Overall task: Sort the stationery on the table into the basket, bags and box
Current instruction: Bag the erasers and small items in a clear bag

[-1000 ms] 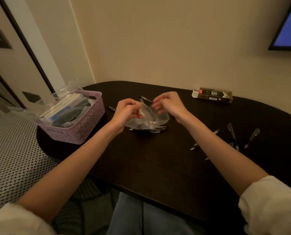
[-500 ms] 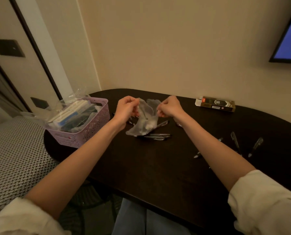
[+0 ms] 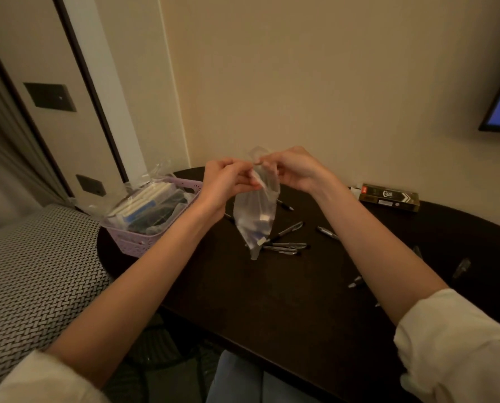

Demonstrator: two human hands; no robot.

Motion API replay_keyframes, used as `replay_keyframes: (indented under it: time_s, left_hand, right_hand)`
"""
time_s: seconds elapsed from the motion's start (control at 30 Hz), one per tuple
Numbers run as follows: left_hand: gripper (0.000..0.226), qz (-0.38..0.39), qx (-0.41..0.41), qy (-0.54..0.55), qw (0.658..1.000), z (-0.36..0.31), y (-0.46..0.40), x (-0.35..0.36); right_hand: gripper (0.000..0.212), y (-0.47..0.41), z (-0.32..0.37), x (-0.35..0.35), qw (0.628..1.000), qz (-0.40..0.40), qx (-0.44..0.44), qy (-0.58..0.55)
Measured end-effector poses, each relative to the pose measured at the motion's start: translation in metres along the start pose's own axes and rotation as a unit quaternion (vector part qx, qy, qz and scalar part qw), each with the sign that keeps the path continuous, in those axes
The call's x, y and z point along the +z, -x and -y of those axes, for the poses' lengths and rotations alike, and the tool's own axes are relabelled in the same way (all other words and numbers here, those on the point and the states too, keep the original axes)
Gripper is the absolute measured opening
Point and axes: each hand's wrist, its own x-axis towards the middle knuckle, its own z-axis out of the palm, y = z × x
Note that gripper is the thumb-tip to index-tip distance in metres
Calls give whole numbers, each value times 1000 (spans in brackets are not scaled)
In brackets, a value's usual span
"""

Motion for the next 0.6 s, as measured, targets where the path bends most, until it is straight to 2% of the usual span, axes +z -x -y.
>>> replay_keyframes:
  time_s: [0.07,0.13,0.33,0.43,0.53,0.6]
  left_hand:
    - [21,17,-14,8,1000,-1,9,0]
    - [18,28,-30,10,999,-1,17,-1]
    - [9,28,-92,-23,995,17,46,-1]
    - [8,12,-112,-21,993,26,53,-4]
    - [11,0,-115,-7,993,28,53,-8]
    - [14,-5,-114,-3,993,28,52,-10]
  right_hand:
    - [5,0,-1,1,996,49,52,-50]
    - [12,-2,-3,-1,987,92,108,-71]
    - [15,-1,-28,-1,973,143,182,21]
    - [13,6,-43,-2,974,152,169,21]
    - [46,11,-57,-9,983,145,115,16]
    - [52,16,-71,-17,990,108,79,-33]
